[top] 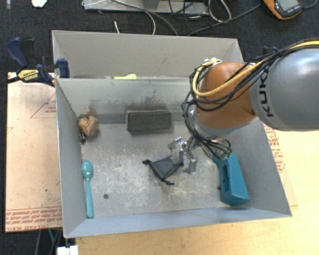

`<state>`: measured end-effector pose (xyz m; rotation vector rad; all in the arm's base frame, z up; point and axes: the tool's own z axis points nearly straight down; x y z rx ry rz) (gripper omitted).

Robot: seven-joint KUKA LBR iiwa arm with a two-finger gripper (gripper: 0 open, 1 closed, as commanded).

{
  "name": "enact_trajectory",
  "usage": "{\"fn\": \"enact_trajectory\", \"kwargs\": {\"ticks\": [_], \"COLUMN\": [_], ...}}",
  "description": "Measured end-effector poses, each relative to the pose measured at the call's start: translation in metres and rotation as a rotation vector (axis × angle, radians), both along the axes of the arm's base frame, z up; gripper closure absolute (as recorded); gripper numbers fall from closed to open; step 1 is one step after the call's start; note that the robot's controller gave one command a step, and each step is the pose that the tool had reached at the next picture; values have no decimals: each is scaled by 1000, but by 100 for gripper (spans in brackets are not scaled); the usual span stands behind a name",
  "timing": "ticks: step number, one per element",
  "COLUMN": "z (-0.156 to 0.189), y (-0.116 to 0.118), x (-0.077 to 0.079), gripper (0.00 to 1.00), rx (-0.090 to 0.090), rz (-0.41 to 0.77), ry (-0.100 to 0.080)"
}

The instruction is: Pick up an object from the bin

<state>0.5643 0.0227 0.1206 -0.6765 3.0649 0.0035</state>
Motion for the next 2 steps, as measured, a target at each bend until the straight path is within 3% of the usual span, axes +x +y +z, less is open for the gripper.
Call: {"fn": "enact_trajectory", "kwargs": {"ticks": [1,2], "z": [60,31], "y": [1,10], "x": [-5,23], "gripper": [100,100], "rx": [-1,-1], "rz": [-259,30], "ry": [5,-12]}}
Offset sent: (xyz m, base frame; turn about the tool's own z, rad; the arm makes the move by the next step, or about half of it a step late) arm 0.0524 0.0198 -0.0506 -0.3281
